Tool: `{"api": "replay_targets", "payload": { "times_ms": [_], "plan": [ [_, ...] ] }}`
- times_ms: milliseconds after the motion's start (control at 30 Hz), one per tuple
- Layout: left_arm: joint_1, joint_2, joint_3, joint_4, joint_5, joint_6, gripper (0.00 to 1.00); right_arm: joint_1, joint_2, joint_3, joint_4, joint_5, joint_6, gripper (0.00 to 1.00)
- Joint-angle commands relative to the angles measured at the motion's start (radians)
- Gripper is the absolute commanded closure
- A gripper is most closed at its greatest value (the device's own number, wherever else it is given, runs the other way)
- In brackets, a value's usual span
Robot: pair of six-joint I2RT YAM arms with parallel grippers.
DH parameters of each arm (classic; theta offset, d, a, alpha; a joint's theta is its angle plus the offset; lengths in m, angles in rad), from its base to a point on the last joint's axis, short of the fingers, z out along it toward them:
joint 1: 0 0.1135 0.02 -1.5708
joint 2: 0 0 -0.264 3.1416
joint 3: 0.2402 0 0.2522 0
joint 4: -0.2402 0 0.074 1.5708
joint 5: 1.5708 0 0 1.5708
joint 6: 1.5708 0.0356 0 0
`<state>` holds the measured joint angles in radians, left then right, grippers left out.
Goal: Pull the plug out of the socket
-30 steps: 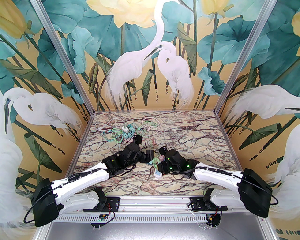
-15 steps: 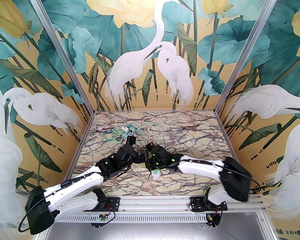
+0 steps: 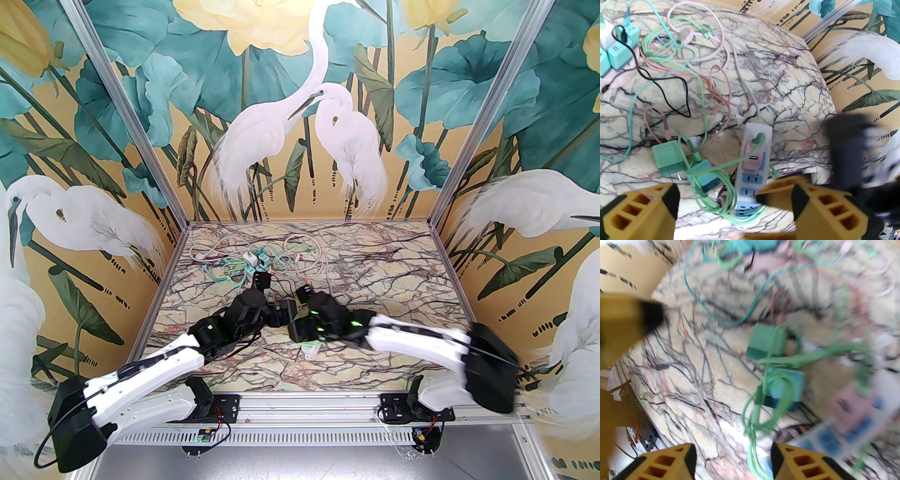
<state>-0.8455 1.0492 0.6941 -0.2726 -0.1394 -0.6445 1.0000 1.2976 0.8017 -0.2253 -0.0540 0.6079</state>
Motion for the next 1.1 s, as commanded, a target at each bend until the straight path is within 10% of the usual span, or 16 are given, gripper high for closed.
{"api": "replay_targets", "payload": {
  "times_ms": [0,433,1067],
  "plan": [
    [-0.033,0.053,0.05,0.03,0.031,-0.014,0.17,-0.026,-0.108,-0.069,-0.085,0.1,-0.012,0.4],
    [-0.142,0.282,0.094,0.136,0.081,-0.058,0.36,-0.262,-0.346,-0.312,-0.035,0.056,0.111,0.51],
    [-0.034,0.567,0.169,0.291,0.187,0.075,0.38,-0.297,-0.362,-0.355,-0.006,0.026,0.113,0.51]
  ]
}}
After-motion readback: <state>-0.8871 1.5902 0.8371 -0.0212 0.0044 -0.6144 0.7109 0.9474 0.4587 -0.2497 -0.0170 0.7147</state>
